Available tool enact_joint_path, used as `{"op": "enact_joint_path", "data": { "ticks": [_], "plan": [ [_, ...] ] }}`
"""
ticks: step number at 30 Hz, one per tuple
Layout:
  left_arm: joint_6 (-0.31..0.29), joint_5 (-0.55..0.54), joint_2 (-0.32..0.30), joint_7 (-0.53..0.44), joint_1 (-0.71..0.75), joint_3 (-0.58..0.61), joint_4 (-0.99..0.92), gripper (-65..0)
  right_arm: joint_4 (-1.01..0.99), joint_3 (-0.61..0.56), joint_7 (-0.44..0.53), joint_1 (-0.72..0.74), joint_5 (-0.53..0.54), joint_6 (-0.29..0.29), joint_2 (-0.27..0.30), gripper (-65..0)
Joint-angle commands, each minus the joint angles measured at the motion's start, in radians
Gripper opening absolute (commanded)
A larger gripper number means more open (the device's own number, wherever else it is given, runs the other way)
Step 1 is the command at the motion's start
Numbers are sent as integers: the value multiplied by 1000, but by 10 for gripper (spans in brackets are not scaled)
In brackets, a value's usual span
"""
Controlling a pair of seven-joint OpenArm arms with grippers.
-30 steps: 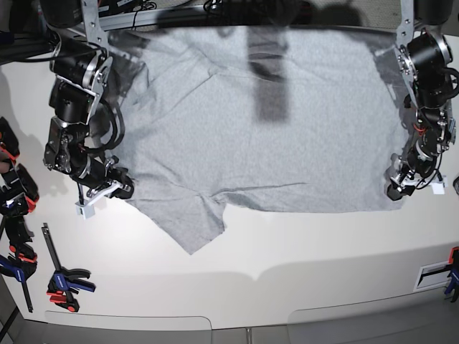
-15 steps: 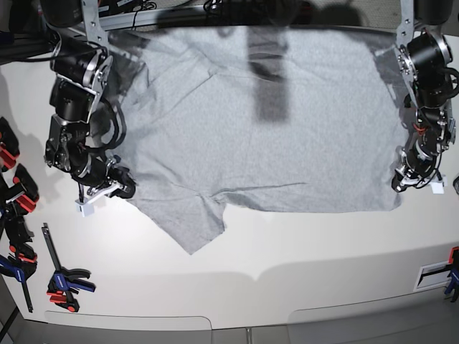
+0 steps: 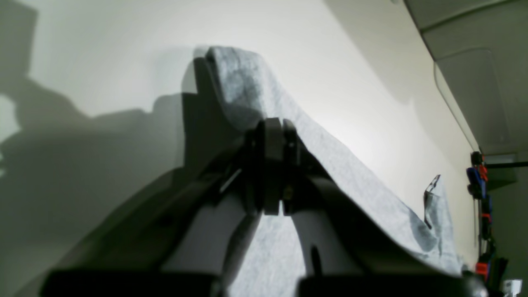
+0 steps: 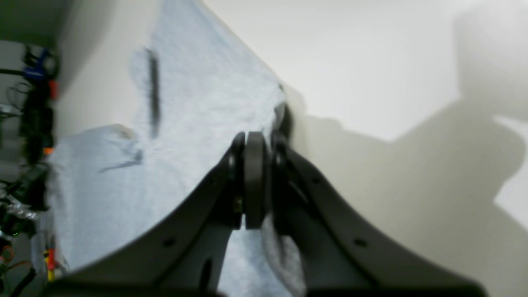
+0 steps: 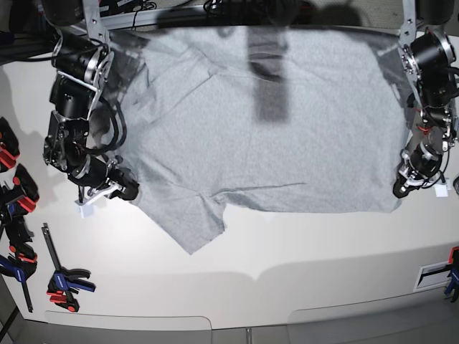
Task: Fold the T-shirt properly
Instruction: 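Grasp the hem with both grippers and fold it up onto the collar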
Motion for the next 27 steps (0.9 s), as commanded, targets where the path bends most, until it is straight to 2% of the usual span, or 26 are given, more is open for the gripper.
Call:
{"op": "enact_joint_path", "data": {
  "ticks": [1, 4, 6, 9, 15, 20, 24, 27],
  "plan": [
    [-18, -24, -24, -16, -15, -2, 14, -650, 47, 1, 7, 22, 38, 16, 14, -650],
    [-21, -76, -32, -16, 11, -2, 15, -650, 135, 2, -38, -19, 58, 16, 15, -650],
    [-59, -114, -40, 4, 26, -2, 15, -650, 198, 2, -55, -56, 59, 16, 15, -650],
    [-71, -212, -58, 77, 48, -2, 15, -650, 305, 2, -62, -125, 70, 16, 14, -650],
    [-71, -381, -109, 217, 61, -3, 15, -650, 515, 2, -173, -260, 211, 16, 15, -650],
    [-71, -504, -159, 358, 62, -3, 15, -650, 659, 14, -225, -338, 243, 16, 14, -650],
    [-71, -600, -185, 439, 100, -3, 16, -650, 750, 89, -319, -381, 253, 16, 13, -650],
    [-71, -618, -195, 448, 148, -3, 16, -650, 785, 186, -382, -409, 323, 16, 12, -650]
  ]
}}
